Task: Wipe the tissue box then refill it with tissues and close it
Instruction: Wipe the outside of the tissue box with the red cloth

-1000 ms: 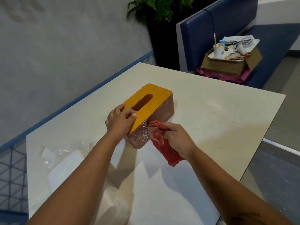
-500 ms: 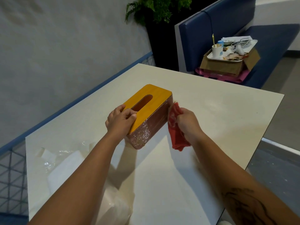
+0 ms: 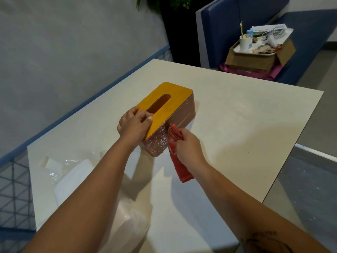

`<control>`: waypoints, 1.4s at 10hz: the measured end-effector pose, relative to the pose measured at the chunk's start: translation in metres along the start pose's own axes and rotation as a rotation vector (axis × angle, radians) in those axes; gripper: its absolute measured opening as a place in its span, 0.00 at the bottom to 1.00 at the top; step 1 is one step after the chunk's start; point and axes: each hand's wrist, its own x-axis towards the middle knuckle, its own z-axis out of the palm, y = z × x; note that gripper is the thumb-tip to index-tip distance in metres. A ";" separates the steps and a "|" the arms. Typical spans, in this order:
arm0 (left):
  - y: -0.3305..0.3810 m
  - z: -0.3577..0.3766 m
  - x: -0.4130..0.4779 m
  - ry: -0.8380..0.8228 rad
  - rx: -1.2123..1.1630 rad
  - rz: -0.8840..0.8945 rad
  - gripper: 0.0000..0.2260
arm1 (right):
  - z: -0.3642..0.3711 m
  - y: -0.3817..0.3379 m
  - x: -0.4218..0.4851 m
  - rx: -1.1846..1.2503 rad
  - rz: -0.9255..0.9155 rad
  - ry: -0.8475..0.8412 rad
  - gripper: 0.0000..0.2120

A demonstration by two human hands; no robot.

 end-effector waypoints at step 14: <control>0.001 -0.002 -0.001 -0.018 0.005 -0.017 0.09 | 0.004 -0.007 -0.005 0.066 -0.180 0.090 0.10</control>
